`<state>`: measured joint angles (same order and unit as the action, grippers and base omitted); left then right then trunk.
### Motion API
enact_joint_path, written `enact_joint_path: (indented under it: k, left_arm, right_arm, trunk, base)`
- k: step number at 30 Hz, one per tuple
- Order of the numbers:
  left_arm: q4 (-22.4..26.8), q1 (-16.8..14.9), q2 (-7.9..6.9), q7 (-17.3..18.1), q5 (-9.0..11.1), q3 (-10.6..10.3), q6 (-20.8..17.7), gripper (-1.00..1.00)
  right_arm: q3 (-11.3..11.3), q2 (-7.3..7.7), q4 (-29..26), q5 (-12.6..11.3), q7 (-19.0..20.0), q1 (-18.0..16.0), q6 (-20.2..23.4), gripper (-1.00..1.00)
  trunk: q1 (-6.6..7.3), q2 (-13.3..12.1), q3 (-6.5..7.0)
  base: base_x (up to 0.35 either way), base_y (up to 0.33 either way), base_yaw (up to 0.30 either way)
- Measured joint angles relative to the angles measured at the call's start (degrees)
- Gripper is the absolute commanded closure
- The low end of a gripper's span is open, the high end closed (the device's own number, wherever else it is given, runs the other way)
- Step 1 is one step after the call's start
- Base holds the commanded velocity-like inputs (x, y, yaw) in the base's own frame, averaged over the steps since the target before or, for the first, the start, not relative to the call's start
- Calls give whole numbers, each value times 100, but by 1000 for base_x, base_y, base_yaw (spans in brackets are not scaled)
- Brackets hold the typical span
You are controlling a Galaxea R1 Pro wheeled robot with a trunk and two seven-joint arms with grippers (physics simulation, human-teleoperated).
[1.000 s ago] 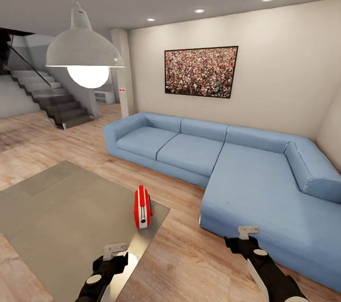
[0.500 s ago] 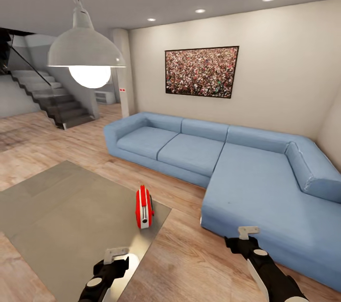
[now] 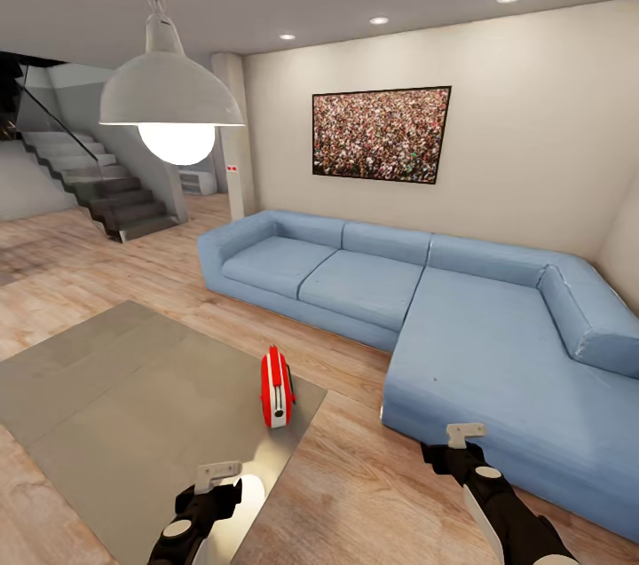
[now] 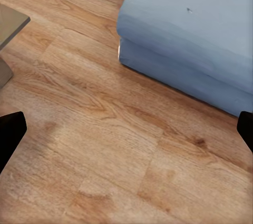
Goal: Turn on the radio receiver that's on the table in the living room.
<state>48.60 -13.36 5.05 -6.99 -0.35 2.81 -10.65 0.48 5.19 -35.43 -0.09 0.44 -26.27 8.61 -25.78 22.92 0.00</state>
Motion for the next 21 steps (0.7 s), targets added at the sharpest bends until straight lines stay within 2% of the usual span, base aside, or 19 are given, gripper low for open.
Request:
enact_joint_path:
  k: [7, 9, 21]
  left_arm:
    - [0, 0, 4, -1, -3, 0, 2, -100]
    - [0, 0, -2, 3, -6, 0, 2, -100]
    - [0, 0, 4, -4, 0, 0, 2, -100]
  right_arm:
    - [0, 0, -1, 16, -45, 4, -15, -100]
    - [-3, 0, 0, 3, -12, 6, -160, -100]
    - [4, 0, 34, -17, 9, 18, -307, -100]
  trunk:
    - [0, 0, 0]
    - [0, 0, 0]
    - [0, 0, 0]
  base:
    - [0, 0, 0]
    - [0, 53, 0]
    - [0, 237, 0]
